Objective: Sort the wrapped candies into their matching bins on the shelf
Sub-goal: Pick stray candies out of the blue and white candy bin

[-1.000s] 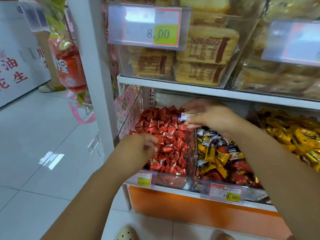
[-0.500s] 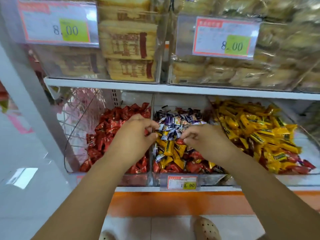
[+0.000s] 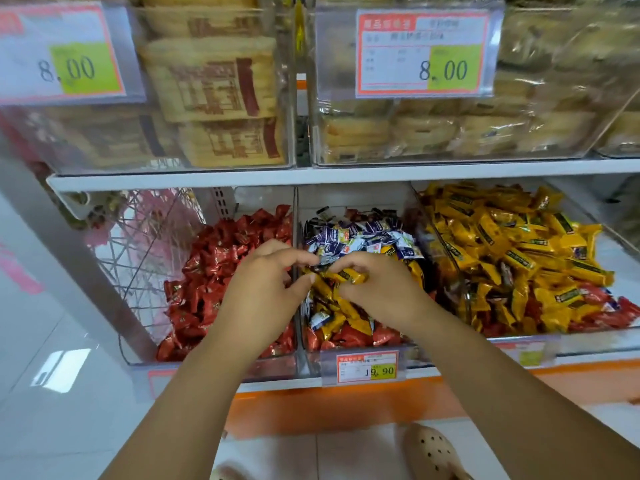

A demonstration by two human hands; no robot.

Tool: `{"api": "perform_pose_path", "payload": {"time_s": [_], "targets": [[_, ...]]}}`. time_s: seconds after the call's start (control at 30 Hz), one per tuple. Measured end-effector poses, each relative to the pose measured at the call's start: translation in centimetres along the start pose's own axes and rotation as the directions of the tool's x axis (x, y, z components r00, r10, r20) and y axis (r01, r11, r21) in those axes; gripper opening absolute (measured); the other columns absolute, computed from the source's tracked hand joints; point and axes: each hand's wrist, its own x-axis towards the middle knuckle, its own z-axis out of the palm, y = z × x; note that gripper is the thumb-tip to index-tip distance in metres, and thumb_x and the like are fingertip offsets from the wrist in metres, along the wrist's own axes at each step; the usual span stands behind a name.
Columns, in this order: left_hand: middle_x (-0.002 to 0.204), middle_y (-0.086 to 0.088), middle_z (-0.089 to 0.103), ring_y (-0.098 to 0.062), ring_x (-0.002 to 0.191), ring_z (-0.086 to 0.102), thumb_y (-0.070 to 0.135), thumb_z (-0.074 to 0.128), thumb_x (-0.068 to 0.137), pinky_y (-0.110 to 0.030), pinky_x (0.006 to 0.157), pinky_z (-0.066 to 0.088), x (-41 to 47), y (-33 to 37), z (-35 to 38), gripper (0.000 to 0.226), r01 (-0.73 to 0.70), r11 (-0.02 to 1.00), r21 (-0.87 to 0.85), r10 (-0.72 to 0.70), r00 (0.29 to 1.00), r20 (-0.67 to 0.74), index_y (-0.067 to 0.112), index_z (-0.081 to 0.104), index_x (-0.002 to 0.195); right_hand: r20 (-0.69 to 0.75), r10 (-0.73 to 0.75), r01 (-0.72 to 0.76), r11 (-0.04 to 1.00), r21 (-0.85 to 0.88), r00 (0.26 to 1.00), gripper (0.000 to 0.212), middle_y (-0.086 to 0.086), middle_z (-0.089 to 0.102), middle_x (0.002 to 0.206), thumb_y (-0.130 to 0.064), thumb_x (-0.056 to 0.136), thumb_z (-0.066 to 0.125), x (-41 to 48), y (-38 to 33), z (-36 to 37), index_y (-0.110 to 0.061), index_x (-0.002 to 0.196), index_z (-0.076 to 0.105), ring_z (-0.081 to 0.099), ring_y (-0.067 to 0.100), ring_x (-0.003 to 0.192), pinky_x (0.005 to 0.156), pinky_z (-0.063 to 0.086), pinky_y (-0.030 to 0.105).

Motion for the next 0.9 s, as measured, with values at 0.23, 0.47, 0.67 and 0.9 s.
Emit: {"api": "perform_pose_path", "payload": {"time_s": [0.23,0.47,0.67,0.9], "targets": [[0.097,0.014,0.059,-0.009,0.093,0.041,0.021,0.07,0.084,-0.006,0.079,0.028,0.6,2.5,2.0,0.023,-0.112,0.99,0.086,0.122,0.986,-0.115,0.029,0.071,0.105,-0.03,0.099,-0.082,0.932,0.352,0.995,0.033,-0.009,0.056,0.126,-0.03,0.094,0.057,-2.8,1.0,-4.0,-0.048,0.122,0.058,0.064,-0.002,0.064,0.065,0.049,0.019],[0.123,0.018,0.052,0.001,0.112,0.047,0.024,0.064,0.089,-0.003,0.094,0.027,0.0,4.8,5.7,0.035,-0.143,0.989,-0.026,0.145,0.975,0.166,0.032,0.06,0.124,-0.481,0.104,0.043,0.958,0.284,0.871,0.027,0.0,0.062,0.082,-0.026,0.095,0.055,-5.3,4.2,-9.4,-0.04,0.118,0.059,0.052,0.012,0.061,0.053,0.04,0.019],[0.143,0.015,0.041,-0.009,0.132,0.036,0.029,0.058,0.093,-0.022,0.109,0.028,0.9,6.7,8.4,0.041,-0.14,0.99,0.011,0.131,0.949,0.288,0.034,0.05,0.134,-0.748,-0.019,-0.175,0.968,-0.18,0.664,0.037,0.013,0.055,0.13,-0.012,0.096,0.051,-4.7,11.9,-13.9,-0.011,0.133,0.054,0.055,0.032,0.11,0.092,0.043,0.037],[0.149,0.016,0.034,-0.008,0.137,0.031,0.033,0.057,0.094,-0.024,0.11,0.026,1.9,8.1,10.3,0.044,-0.17,0.984,0.054,0.141,0.927,0.347,0.036,0.047,0.136,-0.503,0.144,-0.326,0.898,-0.294,0.852,0.048,0.006,0.022,0.157,-0.024,0.101,0.036,-4.8,15.7,-14.7,-0.014,0.148,0.033,0.013,0.026,0.147,0.12,0.006,0.042]]}}
